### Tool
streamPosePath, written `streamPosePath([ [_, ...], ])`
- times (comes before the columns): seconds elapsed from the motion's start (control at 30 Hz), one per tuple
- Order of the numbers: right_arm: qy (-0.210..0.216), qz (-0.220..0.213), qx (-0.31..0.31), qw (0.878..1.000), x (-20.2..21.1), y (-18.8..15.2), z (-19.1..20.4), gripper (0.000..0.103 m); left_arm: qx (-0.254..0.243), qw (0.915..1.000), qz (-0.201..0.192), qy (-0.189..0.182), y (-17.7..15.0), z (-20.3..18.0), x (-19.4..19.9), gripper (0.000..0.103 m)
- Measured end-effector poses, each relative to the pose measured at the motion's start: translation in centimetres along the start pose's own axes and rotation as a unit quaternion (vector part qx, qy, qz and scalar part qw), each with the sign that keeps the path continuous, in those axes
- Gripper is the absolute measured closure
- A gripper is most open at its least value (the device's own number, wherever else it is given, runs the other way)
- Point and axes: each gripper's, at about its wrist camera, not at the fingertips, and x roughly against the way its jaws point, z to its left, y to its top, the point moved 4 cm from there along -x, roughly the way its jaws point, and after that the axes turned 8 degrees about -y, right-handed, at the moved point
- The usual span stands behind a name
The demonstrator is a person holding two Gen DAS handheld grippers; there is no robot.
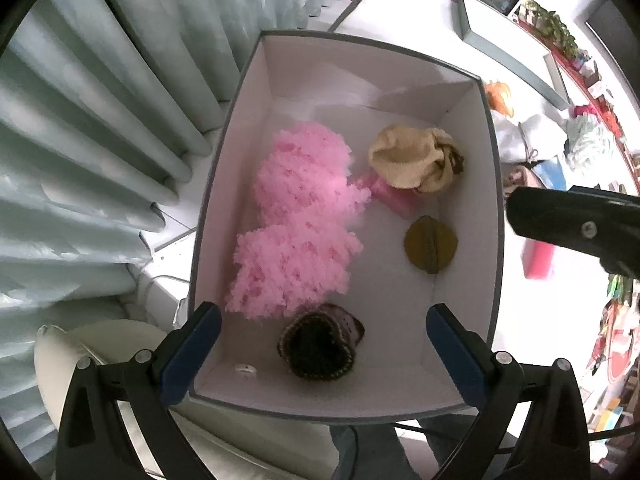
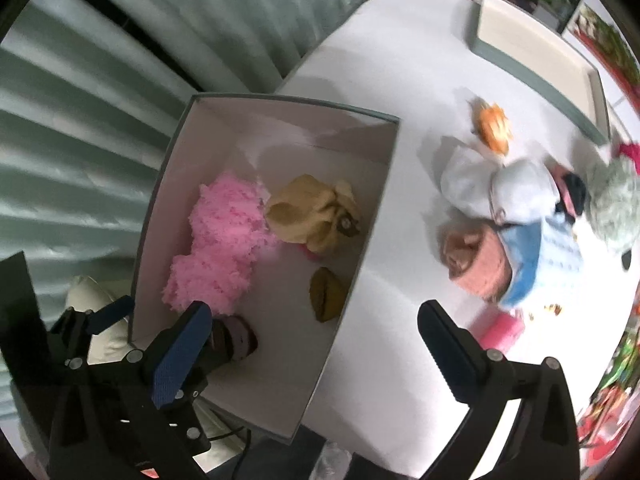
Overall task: Organize soft objects
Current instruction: 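Move both tools from the box back toward the table pile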
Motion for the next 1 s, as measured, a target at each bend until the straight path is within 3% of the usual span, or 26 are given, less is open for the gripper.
streamPosePath([
  [0.47,0.032,-0.012,-0.002,0.999,1.5,-2.4,-0.6,0.000,-0.020,0.9991,0.013,0.036,-0.6,-1.8,1.1,0.000],
  [0.8,0.032,-0.033,0.023,0.999,2.2,-3.4,-0.8,0.000,-0.011,0.9976,0.033,0.060,-1.2,-2.4,1.4,0.000],
  [1.0,0.032,-0.014,-0.031,0.999,1.0,-5.1,-5.7,0.000,-0.037,0.9971,0.038,0.054,-0.9,-5.6,1.5,0.000],
])
